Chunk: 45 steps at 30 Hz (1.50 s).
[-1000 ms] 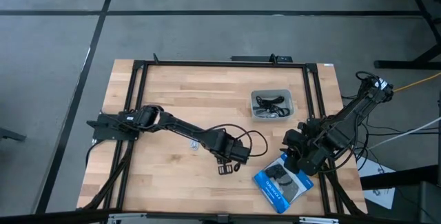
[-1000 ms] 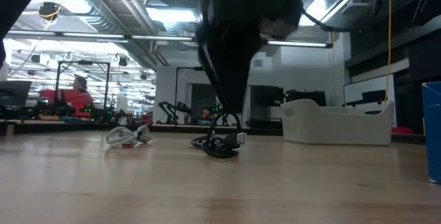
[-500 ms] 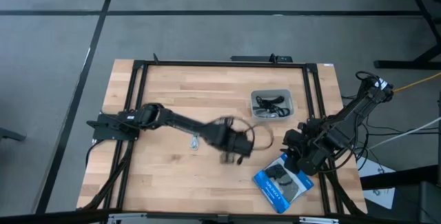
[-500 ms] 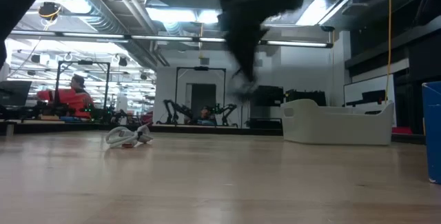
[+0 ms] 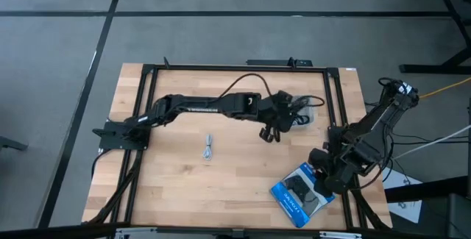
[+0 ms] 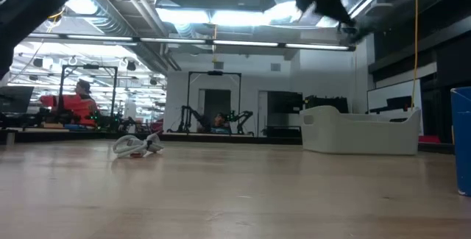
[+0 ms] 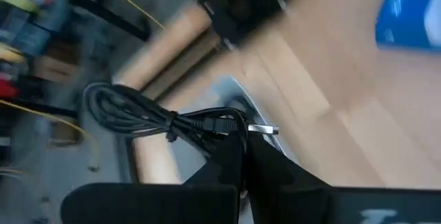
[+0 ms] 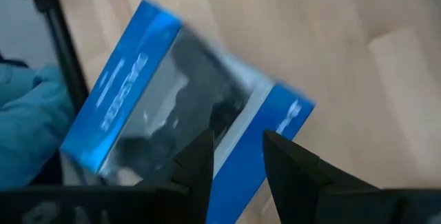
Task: Pick and place USB-C Cables
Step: Put the black USB cable into the gray bin, then put the white USB cable into the gray bin
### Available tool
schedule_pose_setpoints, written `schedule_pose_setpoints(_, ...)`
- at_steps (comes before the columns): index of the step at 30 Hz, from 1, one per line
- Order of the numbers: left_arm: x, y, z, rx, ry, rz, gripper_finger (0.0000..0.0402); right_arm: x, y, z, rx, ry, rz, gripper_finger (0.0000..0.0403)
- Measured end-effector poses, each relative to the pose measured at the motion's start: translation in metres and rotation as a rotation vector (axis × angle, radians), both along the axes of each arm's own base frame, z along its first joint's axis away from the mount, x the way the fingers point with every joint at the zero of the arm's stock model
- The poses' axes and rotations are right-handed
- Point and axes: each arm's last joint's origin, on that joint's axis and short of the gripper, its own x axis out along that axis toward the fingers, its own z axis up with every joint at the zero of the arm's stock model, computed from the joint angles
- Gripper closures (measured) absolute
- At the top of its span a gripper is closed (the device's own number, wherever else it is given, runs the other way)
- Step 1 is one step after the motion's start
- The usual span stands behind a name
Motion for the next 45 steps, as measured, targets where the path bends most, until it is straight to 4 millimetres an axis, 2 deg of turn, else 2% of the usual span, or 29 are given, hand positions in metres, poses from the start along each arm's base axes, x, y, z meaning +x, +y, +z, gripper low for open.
schedule_pose_setpoints(3, 0.008, 0.019, -0.024, -0.014, 0.063, -0.057, 0.0401, -0.008, 0.007, 0.000, 0.026, 0.014, 0.006, 0.0274)
schedule_pose_setpoints(7, 0.013, 0.039, -0.041, -0.043, 0.096, -0.131, 0.0401, -0.017, 0.014, 0.000, 0.029, 0.001, 0.049, 0.0274)
schedule_pose_setpoints(11, 0.017, 0.054, -0.064, -0.058, 0.146, -0.085, 0.0399, -0.019, 0.017, 0.001, 0.018, -0.025, 0.061, 0.0274)
schedule_pose_setpoints(13, 0.018, 0.058, -0.065, -0.034, 0.140, -0.044, 0.0390, -0.020, 0.018, 0.001, 0.025, -0.034, 0.063, 0.0274)
schedule_pose_setpoints(16, 0.018, 0.057, -0.055, 0.041, 0.103, -0.051, 0.0369, -0.019, 0.018, 0.001, 0.025, -0.034, 0.063, 0.0274)
schedule_pose_setpoints(19, 0.020, 0.056, -0.057, 0.055, 0.106, -0.075, 0.0353, -0.019, 0.018, 0.001, 0.025, -0.034, 0.063, 0.0274)
schedule_pose_setpoints(25, 0.021, 0.061, -0.056, 0.072, 0.087, -0.053, 0.0341, -0.019, 0.018, 0.001, 0.024, -0.036, 0.063, 0.0274)
schedule_pose_setpoints(28, 0.021, 0.061, -0.054, 0.136, 0.086, 0.025, 0.0343, -0.019, 0.017, 0.001, 0.008, -0.059, 0.054, 0.0274)
schedule_pose_setpoints(33, 0.008, 0.047, -0.047, 0.322, 0.186, 0.334, 0.0347, -0.018, 0.017, 0.001, -0.007, -0.085, 0.045, 0.0274)
schedule_pose_setpoints(36, -0.012, 0.030, -0.048, 0.517, 0.301, 0.614, 0.0344, -0.018, 0.017, 0.002, -0.007, -0.085, 0.046, 0.0274)
schedule_pose_setpoints(38, -0.030, 0.020, -0.053, 0.593, 0.371, 0.738, 0.0344, -0.018, 0.017, 0.002, -0.007, -0.085, 0.046, 0.0274)
schedule_pose_setpoints(41, -0.058, 0.009, -0.060, 0.466, 0.482, 0.854, 0.0343, -0.018, 0.017, 0.002, -0.018, -0.099, 0.043, 0.0274)
schedule_pose_setpoints(43, -0.061, 0.001, -0.069, 0.234, 0.457, 0.935, 0.0343, -0.017, 0.017, 0.002, -0.027, -0.113, 0.039, 0.0274)
schedule_pose_setpoints(45, -0.065, -0.009, -0.072, -0.031, 0.539, 0.920, 0.0343, -0.017, 0.017, 0.001, -0.037, -0.121, 0.036, 0.0274)
